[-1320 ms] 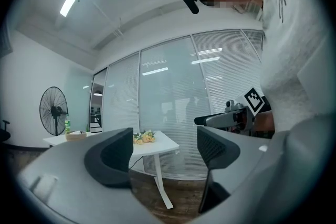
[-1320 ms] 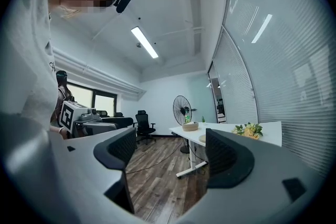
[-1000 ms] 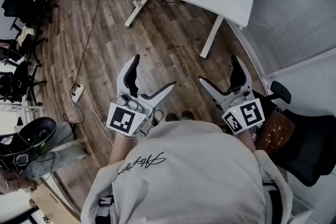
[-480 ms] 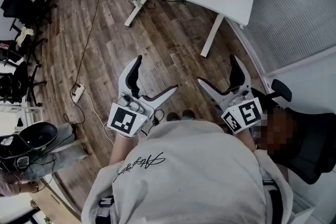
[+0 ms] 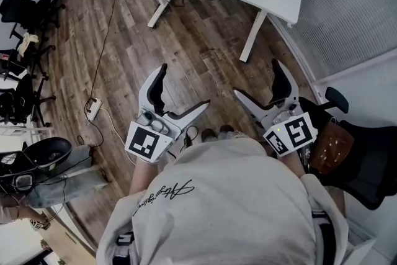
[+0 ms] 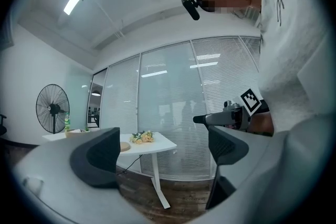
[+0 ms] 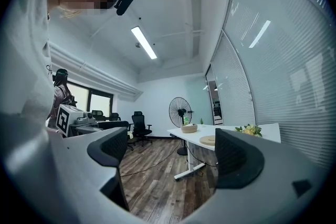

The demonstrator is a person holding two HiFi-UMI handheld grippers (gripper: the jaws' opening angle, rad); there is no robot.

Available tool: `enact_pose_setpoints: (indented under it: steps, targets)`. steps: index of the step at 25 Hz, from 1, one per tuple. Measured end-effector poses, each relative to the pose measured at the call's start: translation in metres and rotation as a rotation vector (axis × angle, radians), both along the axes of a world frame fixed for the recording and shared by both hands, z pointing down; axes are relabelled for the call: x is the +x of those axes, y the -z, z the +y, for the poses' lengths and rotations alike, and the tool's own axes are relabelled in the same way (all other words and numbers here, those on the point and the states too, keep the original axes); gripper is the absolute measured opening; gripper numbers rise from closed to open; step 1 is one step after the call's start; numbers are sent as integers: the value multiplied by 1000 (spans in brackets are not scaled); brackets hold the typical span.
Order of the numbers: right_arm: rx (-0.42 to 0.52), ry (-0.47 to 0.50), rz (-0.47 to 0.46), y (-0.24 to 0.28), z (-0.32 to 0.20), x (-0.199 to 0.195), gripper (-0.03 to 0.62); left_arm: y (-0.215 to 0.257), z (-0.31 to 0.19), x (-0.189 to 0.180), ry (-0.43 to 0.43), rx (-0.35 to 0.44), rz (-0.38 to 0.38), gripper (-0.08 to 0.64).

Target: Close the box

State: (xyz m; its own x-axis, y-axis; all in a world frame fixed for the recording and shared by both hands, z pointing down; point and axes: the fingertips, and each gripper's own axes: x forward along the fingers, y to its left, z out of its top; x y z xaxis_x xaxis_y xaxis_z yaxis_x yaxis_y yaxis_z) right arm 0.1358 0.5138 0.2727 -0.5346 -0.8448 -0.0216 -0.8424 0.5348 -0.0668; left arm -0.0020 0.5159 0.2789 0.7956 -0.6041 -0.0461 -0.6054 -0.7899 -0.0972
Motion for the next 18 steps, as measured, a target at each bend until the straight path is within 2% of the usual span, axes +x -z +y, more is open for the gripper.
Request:
enact_pose_setpoints:
  steps: [10,18]
  targets:
    - [-62,6,-13,-25,13,-28,488,-9,10,-29,-1,-30,22,506]
    - [-55,17,-10,-25,-13,-31,485,-14,-11,-34,12,-13,20,505]
